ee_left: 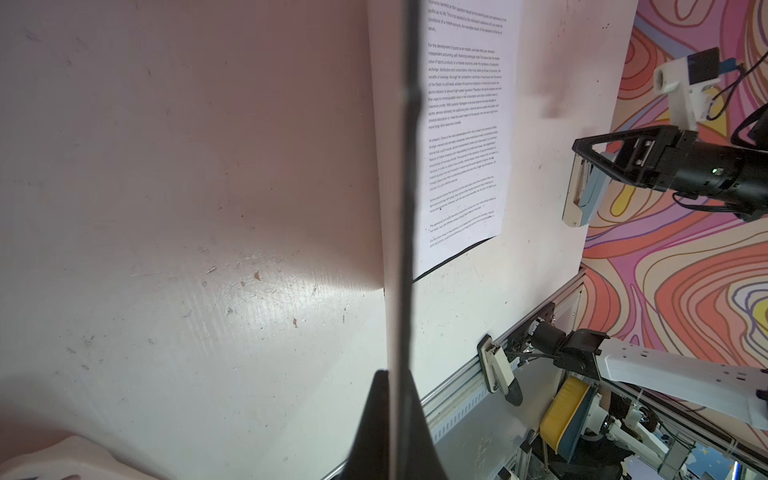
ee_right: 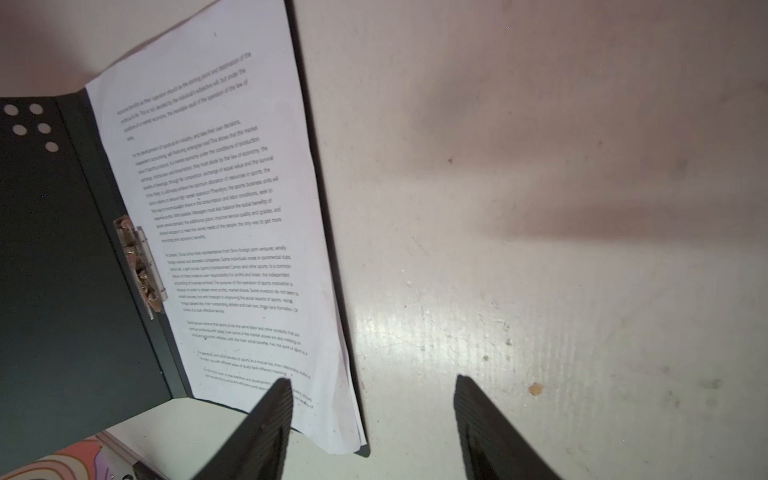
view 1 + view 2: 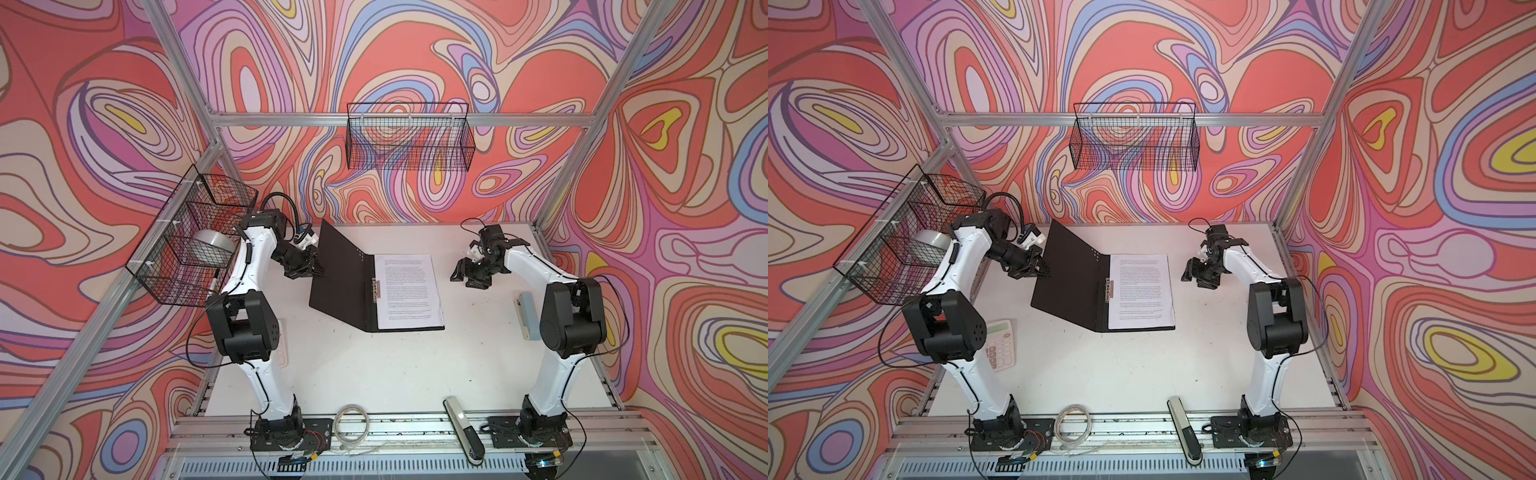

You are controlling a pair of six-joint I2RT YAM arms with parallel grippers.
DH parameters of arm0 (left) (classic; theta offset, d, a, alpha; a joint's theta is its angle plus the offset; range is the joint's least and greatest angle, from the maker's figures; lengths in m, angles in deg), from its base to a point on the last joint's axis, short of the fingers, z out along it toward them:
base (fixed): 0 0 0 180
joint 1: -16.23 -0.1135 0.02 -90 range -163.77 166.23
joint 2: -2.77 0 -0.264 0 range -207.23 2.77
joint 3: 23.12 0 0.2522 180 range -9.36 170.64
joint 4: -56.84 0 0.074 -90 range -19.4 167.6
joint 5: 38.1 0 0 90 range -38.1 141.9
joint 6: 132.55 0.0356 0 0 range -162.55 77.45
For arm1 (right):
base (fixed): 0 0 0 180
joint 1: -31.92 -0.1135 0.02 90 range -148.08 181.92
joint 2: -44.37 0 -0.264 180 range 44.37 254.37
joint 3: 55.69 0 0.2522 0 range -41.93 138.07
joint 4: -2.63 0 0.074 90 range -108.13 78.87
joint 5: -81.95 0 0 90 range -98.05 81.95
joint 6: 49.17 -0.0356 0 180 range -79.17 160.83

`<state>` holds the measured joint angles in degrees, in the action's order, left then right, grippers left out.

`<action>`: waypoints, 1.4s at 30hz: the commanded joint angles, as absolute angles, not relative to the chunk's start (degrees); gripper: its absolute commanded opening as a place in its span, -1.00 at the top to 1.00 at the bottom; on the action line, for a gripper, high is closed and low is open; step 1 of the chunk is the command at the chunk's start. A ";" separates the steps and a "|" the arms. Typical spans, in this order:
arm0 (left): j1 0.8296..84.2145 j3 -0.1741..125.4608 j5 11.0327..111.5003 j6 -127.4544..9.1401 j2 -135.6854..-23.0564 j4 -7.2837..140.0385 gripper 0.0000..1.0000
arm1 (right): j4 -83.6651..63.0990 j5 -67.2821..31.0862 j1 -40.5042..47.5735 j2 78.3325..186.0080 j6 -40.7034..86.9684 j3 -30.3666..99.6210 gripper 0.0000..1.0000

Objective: Put the files into the folder
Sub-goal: 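Lift the black folder cover upright with the left gripper, then swing the cover over the sheets with the left gripper while the right gripper guides it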

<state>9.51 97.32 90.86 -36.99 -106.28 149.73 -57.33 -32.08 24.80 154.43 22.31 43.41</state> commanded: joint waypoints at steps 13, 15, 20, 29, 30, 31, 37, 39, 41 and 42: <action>10.98 97.36 91.40 -37.02 -107.09 151.88 0.70 | -55.34 -37.78 23.82 152.08 21.10 40.60 -0.28; 11.05 97.02 91.83 -37.11 -106.98 151.68 0.57 | -55.26 -37.83 23.67 152.22 20.97 40.44 -0.28; 11.23 97.19 93.09 -37.37 -106.39 151.54 0.28 | -55.19 -38.07 23.56 152.40 20.76 40.25 -0.28; 12.48 100.31 98.48 -38.59 -105.66 152.75 -0.03 | -55.59 -40.14 23.48 152.09 20.05 41.81 -0.28; 12.85 100.63 99.15 -38.52 -105.49 152.68 -0.06 | -55.69 -40.61 23.48 152.04 19.96 42.07 -0.28; 13.33 101.02 99.88 -38.43 -105.35 152.60 -0.08 | -55.21 -41.86 23.46 151.71 19.71 42.02 -0.28; 16.75 101.65 104.18 -38.63 -104.90 151.07 -0.18 | -49.04 -53.97 23.48 151.43 14.73 40.22 -0.28; 18.07 101.81 105.27 -39.50 -105.02 149.88 -0.20 | -46.64 -56.45 23.44 151.08 12.66 39.35 -0.29; 19.31 101.96 106.26 -40.44 -105.11 148.56 -0.22 | -42.85 -61.11 23.48 150.81 10.01 38.13 -0.30; 20.01 101.85 106.71 -41.00 -105.16 147.70 -0.23 | -40.58 -63.38 23.39 150.72 8.27 37.38 -0.30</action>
<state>18.71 100.53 103.25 -39.87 -106.41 149.10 -47.32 -54.57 23.78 152.62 13.28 39.17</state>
